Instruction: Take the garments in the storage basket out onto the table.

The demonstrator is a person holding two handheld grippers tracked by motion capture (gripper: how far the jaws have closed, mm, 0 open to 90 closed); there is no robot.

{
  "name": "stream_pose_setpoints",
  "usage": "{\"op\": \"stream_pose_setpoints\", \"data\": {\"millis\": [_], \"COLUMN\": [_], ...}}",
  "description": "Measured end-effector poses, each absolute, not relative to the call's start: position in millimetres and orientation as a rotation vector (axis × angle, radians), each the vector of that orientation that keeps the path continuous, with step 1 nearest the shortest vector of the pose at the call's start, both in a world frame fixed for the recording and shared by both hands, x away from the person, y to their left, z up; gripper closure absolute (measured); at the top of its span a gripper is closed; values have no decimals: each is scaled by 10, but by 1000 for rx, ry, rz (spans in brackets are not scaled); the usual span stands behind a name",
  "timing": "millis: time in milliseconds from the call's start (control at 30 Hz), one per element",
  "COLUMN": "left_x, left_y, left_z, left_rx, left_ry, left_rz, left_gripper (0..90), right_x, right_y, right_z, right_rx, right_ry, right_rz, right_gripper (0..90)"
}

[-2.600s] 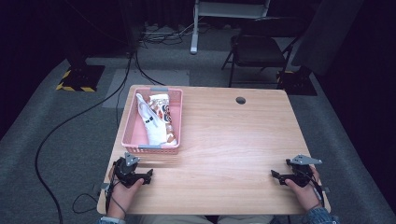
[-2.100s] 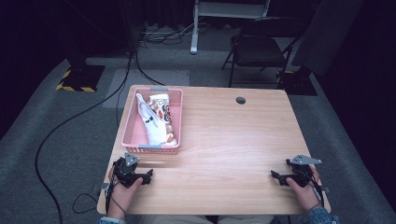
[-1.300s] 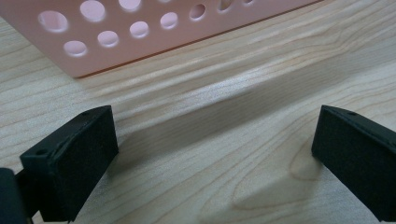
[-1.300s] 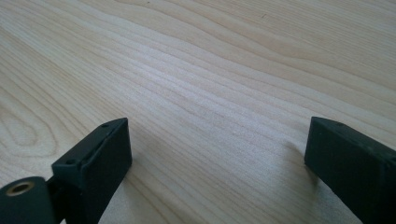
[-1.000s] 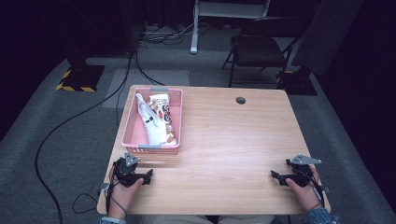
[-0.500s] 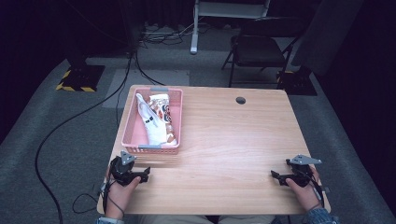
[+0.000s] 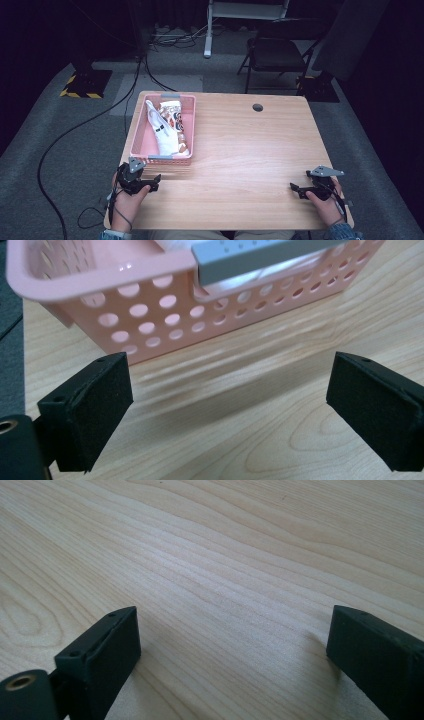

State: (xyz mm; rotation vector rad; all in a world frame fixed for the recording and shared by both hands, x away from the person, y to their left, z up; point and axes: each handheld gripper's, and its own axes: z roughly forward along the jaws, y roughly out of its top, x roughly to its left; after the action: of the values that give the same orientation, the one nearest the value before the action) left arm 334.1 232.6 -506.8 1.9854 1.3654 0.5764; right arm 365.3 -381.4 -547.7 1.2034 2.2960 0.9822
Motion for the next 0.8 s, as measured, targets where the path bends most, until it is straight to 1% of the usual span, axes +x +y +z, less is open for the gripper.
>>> {"op": "stream_pose_setpoints", "data": {"millis": [367, 533, 600, 800], "left_x": [3439, 3469, 3451, 3434], "left_y": [2298, 2291, 2281, 2273], "left_z": [-4906, -4851, -4826, -4718], "left_rx": [1985, 1974, 1989, 1979], "left_ry": [1345, 1379, 1358, 1347], "left_rz": [568, 519, 533, 553], "left_gripper": [48, 48, 62, 63], "right_x": [3654, 3653, 3653, 3653], "right_y": [-3814, -3814, -3814, -3814], "right_z": [-5477, -5477, -5477, -5477], "right_rx": [1203, 1204, 1203, 1204], "right_ry": [2297, 2297, 2297, 2297], "right_rz": [981, 981, 981, 981], "right_gripper": [68, 68, 68, 68]}}
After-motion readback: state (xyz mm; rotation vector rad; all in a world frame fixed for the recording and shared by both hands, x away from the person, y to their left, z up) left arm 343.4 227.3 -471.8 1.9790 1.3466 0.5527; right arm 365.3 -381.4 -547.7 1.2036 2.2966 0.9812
